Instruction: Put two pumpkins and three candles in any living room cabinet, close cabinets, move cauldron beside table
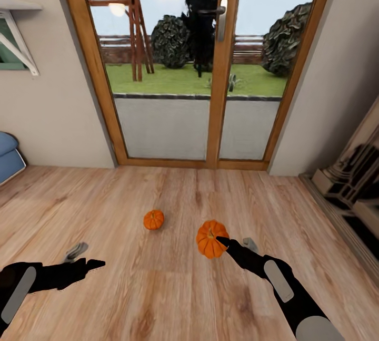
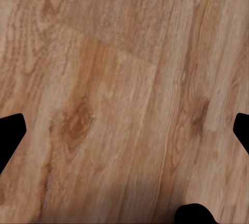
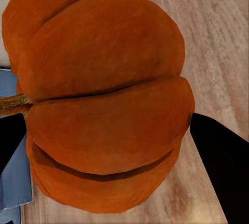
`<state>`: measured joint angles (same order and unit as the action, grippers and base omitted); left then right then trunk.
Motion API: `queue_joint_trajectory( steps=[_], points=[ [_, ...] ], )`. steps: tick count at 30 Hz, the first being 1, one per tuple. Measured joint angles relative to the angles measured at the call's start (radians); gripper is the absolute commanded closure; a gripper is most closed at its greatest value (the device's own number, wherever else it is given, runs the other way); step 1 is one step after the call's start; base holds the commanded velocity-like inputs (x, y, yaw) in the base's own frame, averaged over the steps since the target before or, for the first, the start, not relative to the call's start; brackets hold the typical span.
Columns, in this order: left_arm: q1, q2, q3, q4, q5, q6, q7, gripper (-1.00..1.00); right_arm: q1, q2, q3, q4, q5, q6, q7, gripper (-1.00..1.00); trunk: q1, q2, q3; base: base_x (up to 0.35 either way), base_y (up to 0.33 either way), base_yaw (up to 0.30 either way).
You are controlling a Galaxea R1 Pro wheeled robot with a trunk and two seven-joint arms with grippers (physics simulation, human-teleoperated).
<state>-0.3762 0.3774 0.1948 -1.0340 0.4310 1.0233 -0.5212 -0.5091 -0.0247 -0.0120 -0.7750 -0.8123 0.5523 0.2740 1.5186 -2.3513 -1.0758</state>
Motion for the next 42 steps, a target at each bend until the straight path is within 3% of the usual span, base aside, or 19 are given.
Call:
queue_joint_trajectory(
  steps=[8, 35, 42],
  points=[
    [0.000, 0.000, 0.000, 0.000, 0.000, 0.000, 0.000, -1.00, 0.004, 0.000, 0.012, 0.005, 0.001, -0.114, 0.002, 1.00, 0.000, 0.000, 0.000, 0.265, 0.001, -0.001],
    [0.000, 0.000, 0.000, 0.000, 0.000, 0.000, -0.002, -1.00, 0.008, -0.001, 0.008, 0.005, -0.004, -0.117, 0.059, 1.00, 0.000, 0.000, 0.000, 0.288, 0.054, -0.009],
    [0.000, 0.000, 0.000, 0.000, 0.000, 0.000, -0.002, -1.00, 0.008, -0.001, 0.007, 0.005, -0.003, -0.118, 0.072, 1.00, 0.000, 0.000, 0.000, 0.245, -0.103, -0.103]
  ],
)
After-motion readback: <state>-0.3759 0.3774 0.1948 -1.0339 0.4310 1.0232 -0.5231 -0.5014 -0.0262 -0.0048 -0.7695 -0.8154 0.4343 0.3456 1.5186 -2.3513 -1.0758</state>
